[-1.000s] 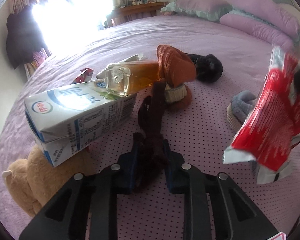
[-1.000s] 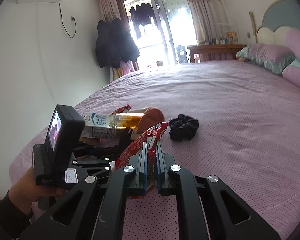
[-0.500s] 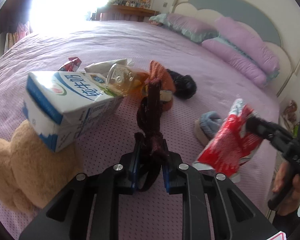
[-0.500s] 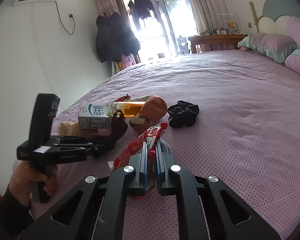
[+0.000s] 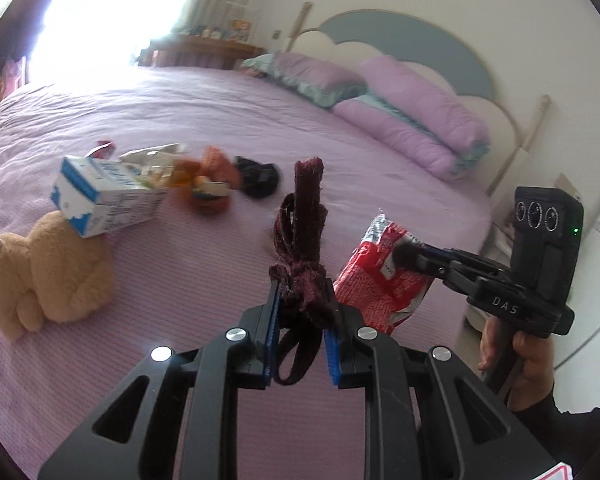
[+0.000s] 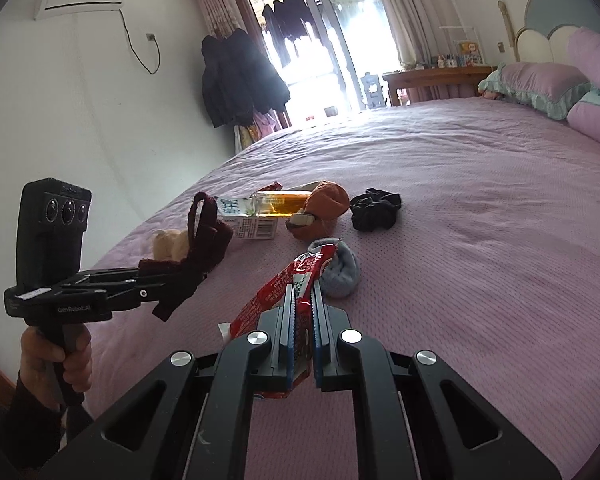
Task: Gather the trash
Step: 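Carry both items to the yellow wastebasket and open both tools over it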
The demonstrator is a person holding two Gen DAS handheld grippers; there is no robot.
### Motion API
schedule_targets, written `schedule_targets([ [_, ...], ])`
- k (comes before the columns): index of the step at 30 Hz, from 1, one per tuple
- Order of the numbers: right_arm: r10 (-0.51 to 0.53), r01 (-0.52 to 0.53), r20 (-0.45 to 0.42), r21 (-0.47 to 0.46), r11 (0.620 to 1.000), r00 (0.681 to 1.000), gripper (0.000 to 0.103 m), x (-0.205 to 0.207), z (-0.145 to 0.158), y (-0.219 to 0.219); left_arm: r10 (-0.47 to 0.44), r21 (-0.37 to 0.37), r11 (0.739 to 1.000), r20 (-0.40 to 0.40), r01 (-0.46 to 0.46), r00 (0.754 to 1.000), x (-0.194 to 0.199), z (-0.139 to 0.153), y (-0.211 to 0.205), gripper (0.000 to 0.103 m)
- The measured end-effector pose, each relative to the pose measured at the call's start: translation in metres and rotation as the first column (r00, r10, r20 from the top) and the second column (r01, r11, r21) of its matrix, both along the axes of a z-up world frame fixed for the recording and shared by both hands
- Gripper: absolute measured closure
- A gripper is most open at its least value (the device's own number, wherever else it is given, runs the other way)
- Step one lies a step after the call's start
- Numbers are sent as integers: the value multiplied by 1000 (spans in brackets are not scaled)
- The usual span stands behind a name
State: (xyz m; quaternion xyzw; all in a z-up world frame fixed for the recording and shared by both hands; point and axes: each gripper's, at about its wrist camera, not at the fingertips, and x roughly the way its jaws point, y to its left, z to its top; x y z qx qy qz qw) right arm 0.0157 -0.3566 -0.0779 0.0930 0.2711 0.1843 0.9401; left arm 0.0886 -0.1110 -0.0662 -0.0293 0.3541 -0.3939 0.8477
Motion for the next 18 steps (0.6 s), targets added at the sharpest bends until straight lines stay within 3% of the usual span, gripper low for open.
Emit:
schedule_targets([
  [6,-93,93,-2,4,996,996,96,-68,1,-32,-126,-19,992,-9,126,992,-41,-4,-39,83],
  [12,-229,229,-18,-15,973,973,96,-142,-4,-73,-289,-17,957,-52,288,956,-87,-22,-98,83],
  [17,-387,386,-56,-41,922,920,96,-205,-18,-113,-393,-2,919,-84,394,916,-122,-40,-145,83],
  [18,-435,433,-78,-43,900,897,96,-223,-26,-125,-414,4,910,-89,416,906,-129,-44,-154,83],
])
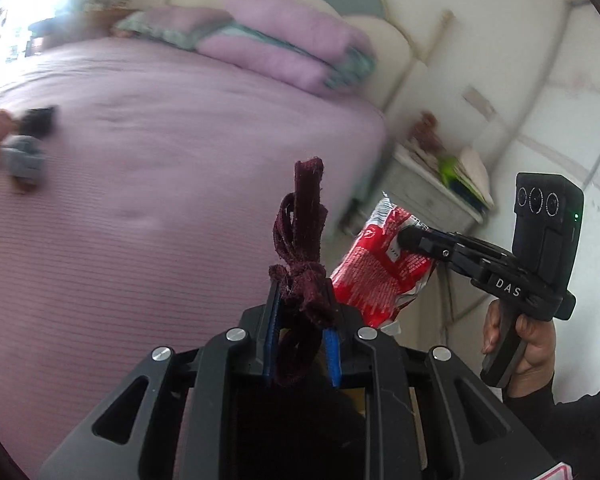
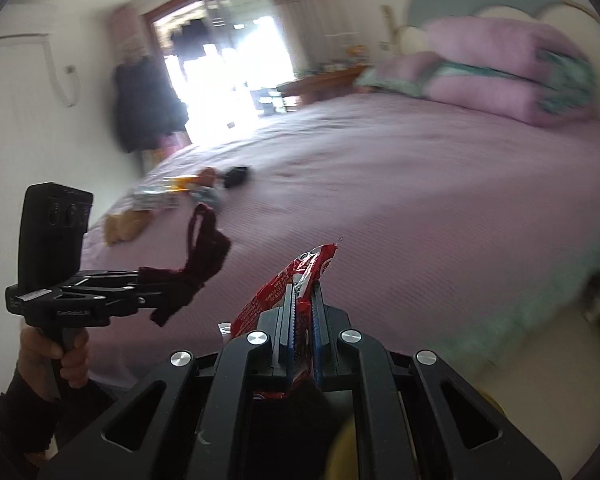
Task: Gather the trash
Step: 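Carry both items to the yellow wastebasket and open both tools over it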
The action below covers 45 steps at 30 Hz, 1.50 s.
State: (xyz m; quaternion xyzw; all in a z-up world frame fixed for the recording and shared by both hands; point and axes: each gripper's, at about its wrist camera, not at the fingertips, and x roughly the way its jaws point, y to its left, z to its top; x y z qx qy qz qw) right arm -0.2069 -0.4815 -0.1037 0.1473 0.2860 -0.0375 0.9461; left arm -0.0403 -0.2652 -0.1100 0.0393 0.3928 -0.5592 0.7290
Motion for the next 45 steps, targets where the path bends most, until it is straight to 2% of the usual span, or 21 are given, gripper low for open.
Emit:
schedule_targets([
  [6,-174,181,-130,40,983,976,96,-55,-53,-36,-132,59,989,-16,132,991,-50,-30,-58,83],
  [11,-206,226,-221,70,972,953,93,-70,-88,-50,-207,113,971,-41,211,977,-80,-55,-96,83],
  [12,-213,234,-230,69,970,950,84,-72,-94,-52,-216,128,967,-46,221,975,-85,-61,-103,83],
  [13,-212,236,-231,79,969,949,56,-74,-97,-54,-224,137,964,-51,229,973,-86,-65,-107,83],
  [14,-213,237,-234,79,968,949,45,-74,-99,-55,-228,148,961,-54,234,972,-88,-69,-110,83],
  [15,-229,248,-231,56,967,946,40,-76,-100,-55,-231,159,958,-56,237,971,-90,-73,-114,83],
  [17,-235,249,-235,31,968,943,40,-81,-100,-56,-241,179,952,-62,249,968,-94,-82,-123,83],
  [21,-260,274,-210,41,961,942,40,-92,-95,-61,-255,212,941,-76,266,964,-98,-95,-129,83],
  [30,-304,321,-222,46,946,926,40,-110,-98,-74,-296,253,915,-104,313,949,-108,-117,-153,82],
  [31,-306,324,-226,47,945,925,40,-111,-99,-74,-309,263,908,-112,328,945,-110,-120,-156,74],
  [32,-312,331,-232,46,943,921,40,-111,-100,-76,-319,265,903,-113,338,941,-112,-122,-158,46],
  [34,-328,347,-241,39,937,913,40,-112,-103,-78,-323,258,906,-86,334,942,-117,-124,-160,12],
  [37,-340,361,-243,46,931,908,40,-115,-104,-81,-337,258,902,-85,347,938,-119,-125,-161,12],
  [42,-330,349,-239,38,936,913,40,-111,-101,-78,-302,281,912,-37,300,953,-115,-121,-155,11],
  [45,-302,318,-221,40,947,927,40,-104,-96,-71,-271,276,924,-13,264,963,-109,-114,-145,11],
])
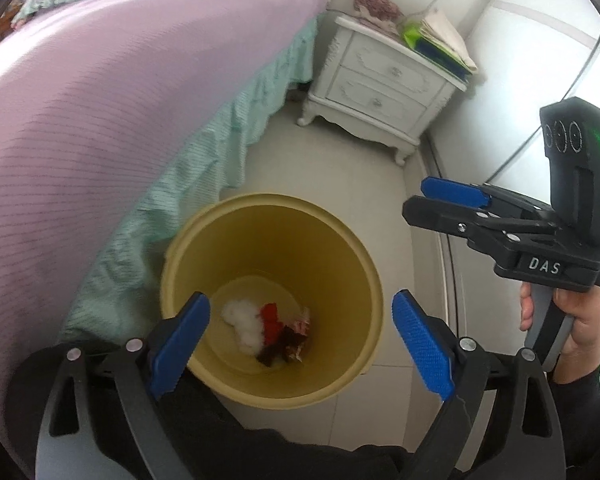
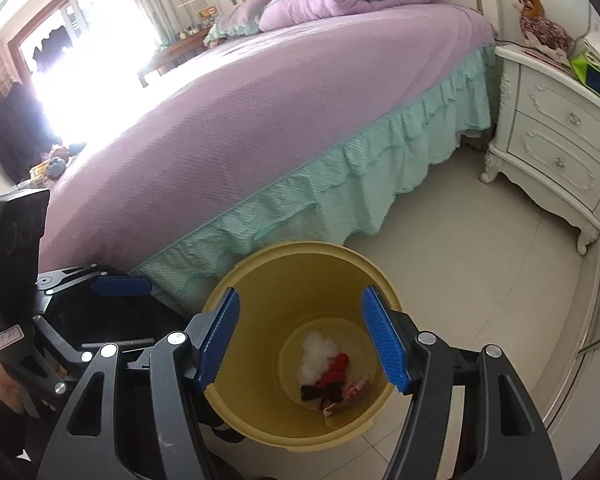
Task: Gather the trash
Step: 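Carry both items to the yellow wastebasket and open both tools over it, then move both tools back toward the remaining items on the bed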
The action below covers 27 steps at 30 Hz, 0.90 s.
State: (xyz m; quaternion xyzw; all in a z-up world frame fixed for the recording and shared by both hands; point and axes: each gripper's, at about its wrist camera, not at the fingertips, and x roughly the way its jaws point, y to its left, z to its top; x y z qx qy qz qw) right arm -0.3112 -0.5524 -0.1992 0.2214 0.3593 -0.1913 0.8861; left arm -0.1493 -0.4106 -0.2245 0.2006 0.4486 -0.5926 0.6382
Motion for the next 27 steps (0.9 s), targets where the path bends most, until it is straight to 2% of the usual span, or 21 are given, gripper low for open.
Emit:
schedule_targets([
  [6,118,-118,64,-11,993,991,40,31,19,27,120,-77,990,70,-114,990,24,34,41,10],
  [9,187,-184,102,-35,982,977,37,53,34,46,202,-123,974,95,-190,975,42,56,71,6],
  [13,254,-247,182,-63,967,950,28,80,55,67,330,-171,937,133,-306,935,71,84,116,4],
  [17,349,-336,264,-94,937,899,18,114,80,95,482,-211,869,157,-447,862,100,110,164,4],
  [18,376,-361,277,-106,927,884,16,124,86,105,533,-222,840,170,-494,829,109,116,179,4],
  [21,455,-430,304,-149,891,837,12,152,101,132,614,-239,786,197,-570,764,124,128,208,4],
  [24,507,-468,343,-195,862,791,8,176,113,156,700,-249,714,217,-654,681,138,137,239,4],
  [25,523,-483,359,-202,852,773,8,184,116,163,730,-253,683,213,-685,649,146,140,252,4],
  [27,543,-499,381,-216,839,748,8,203,122,176,758,-259,652,202,-712,621,157,141,274,4],
])
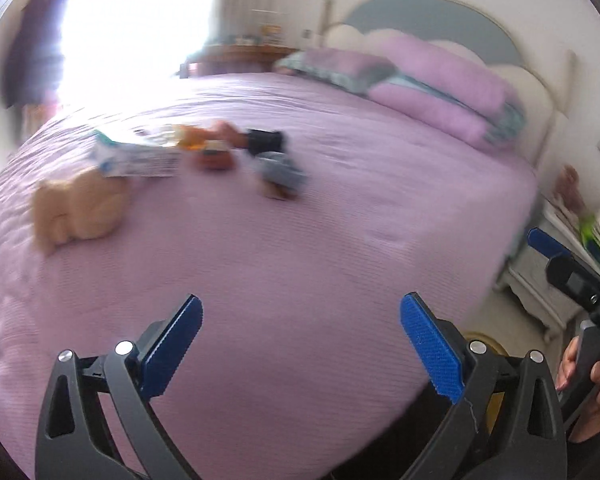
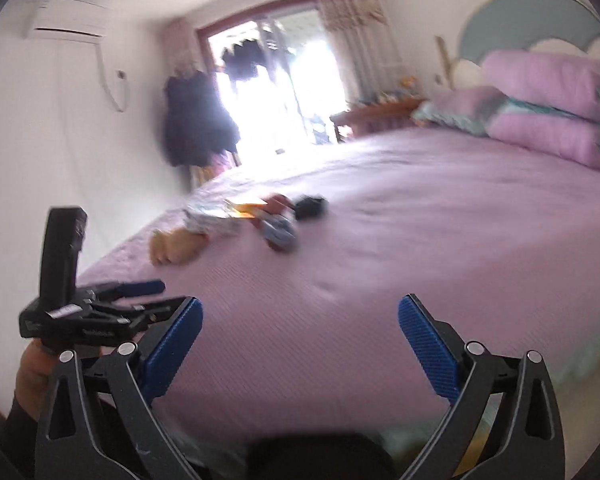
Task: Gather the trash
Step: 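Move both tools back toward the remaining items on the bed, then grasp the grey-blue sock with the right tool and lift it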
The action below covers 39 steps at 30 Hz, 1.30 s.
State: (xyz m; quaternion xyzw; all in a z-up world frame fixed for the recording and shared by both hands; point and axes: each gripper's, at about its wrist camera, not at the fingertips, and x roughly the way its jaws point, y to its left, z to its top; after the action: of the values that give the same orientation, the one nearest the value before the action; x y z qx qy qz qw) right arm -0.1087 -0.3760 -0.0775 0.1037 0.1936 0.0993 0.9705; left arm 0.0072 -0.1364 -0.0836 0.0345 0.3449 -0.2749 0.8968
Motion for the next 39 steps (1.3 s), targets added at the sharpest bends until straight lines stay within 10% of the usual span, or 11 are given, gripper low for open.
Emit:
schedule_targets([
  [16,82,-89,-86,-81,993,993,8,128,-2,60,195,-19,981,-13,-195,981,66,-5,66,4],
  [33,87,-109,-239,-81,991,967,9,215,-27,71,198,-13,980,-36,-199,979,123,-14,67,4],
  [39,79,-101,-350,-45,994,933,35,251,-44,63,217,-30,976,-29,-218,976,133,-12,71,4],
])
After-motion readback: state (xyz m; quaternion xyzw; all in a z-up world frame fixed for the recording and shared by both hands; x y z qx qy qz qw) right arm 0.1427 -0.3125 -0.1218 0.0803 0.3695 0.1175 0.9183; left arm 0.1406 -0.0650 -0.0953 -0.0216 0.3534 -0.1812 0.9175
